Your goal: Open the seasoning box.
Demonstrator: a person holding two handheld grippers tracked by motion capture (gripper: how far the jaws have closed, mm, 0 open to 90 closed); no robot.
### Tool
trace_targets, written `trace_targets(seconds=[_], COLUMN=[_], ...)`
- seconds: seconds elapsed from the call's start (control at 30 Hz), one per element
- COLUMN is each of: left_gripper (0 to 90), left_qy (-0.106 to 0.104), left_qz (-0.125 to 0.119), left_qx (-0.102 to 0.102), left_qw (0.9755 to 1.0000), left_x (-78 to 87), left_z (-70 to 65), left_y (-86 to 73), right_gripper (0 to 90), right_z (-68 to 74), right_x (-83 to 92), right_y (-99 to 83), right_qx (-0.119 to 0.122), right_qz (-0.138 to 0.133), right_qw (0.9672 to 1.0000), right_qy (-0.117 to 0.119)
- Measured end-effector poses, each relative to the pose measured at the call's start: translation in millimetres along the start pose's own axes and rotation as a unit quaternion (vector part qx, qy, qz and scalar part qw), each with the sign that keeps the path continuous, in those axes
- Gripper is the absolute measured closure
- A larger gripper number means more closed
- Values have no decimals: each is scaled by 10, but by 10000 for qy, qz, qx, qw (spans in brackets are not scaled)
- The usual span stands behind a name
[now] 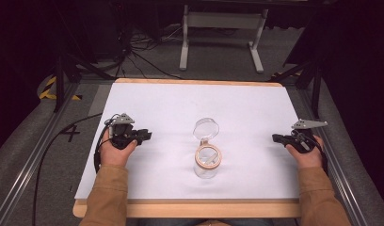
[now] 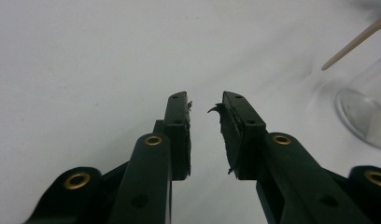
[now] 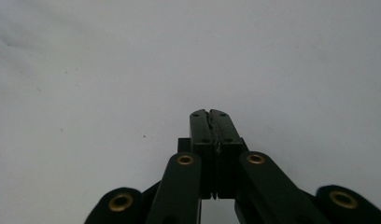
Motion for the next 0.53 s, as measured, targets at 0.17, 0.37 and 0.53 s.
trace_targets(seconds=[0.17, 0.37, 0.53], left_gripper=[722, 718, 716], left_qy=[44, 124, 160], left_qz=[129, 240, 277], left_qx=[20, -19, -48], left_qw=[9999, 9996, 9995], left_x=[-46, -90, -96], left_z=[48, 73, 68], left_y=[-41, -75, -77], right_gripper=[897, 887, 887], right_z=[31, 80, 125], right_x=[-98, -155, -210], right_y=[-84, -118, -146], right_qx=[-17, 42, 164], right_qz=[134, 238, 433], right_qw=[9999, 9997, 9989], right_qy=[63, 95, 92])
Point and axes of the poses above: each handheld gripper's, and its own axes: x roughly backward along the jaws, y roughly out of its top, z roughly to its left, the point moved 10 cm from there along -x, roughly forward along the jaws, and after that the axes turned 15 degrees about x, right-handed, at the moved point
